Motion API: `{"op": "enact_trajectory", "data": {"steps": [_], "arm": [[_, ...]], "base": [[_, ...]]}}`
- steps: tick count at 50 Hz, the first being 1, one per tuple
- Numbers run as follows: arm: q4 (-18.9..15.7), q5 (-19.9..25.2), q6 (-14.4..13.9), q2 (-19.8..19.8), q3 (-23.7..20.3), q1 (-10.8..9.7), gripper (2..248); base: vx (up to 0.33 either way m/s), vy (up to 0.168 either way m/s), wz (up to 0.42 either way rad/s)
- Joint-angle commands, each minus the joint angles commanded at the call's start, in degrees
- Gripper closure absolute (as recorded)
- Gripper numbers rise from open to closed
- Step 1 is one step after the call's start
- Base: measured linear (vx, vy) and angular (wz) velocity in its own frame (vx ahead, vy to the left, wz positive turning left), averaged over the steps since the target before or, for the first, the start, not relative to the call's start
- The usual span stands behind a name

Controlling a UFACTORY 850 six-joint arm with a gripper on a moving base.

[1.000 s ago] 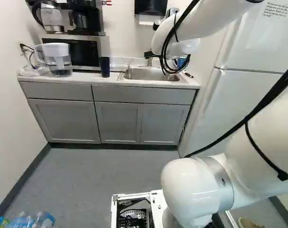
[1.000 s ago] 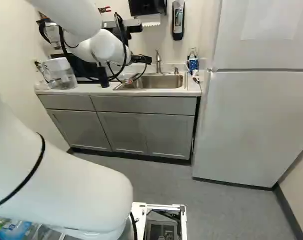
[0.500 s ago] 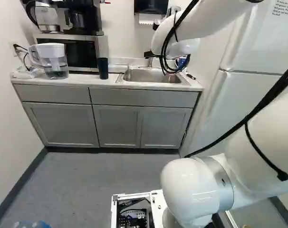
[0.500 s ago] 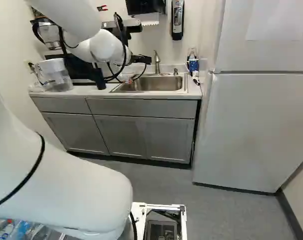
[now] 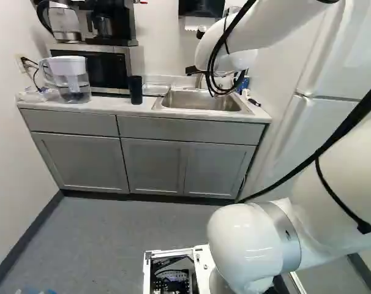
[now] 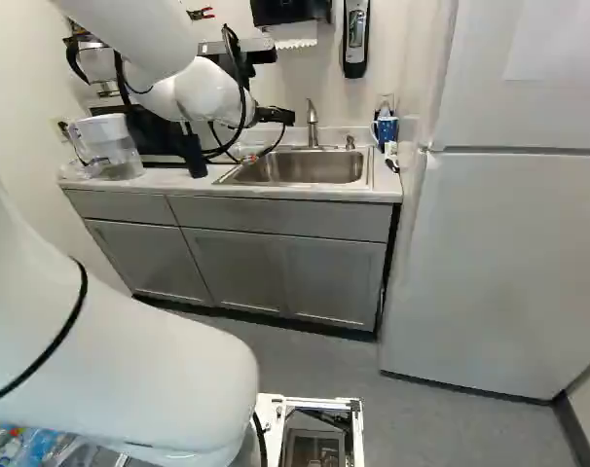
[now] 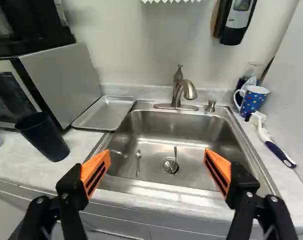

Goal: Rinse the cup and place it in the tray

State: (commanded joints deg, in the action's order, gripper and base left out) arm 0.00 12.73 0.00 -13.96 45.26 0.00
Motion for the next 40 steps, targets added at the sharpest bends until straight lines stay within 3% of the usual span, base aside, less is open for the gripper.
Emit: {"op": "enact_trajectory", "data": {"steps": [26,40], "arm": [[0.00,0.00,0.00,0.00,0.00,0.00,3],[0.00,0.00,0.00,0.00,0.00,0.00,3]], "base": [[0.109,-0.005,0.192],[0.093,-0.036,0.012]]}}
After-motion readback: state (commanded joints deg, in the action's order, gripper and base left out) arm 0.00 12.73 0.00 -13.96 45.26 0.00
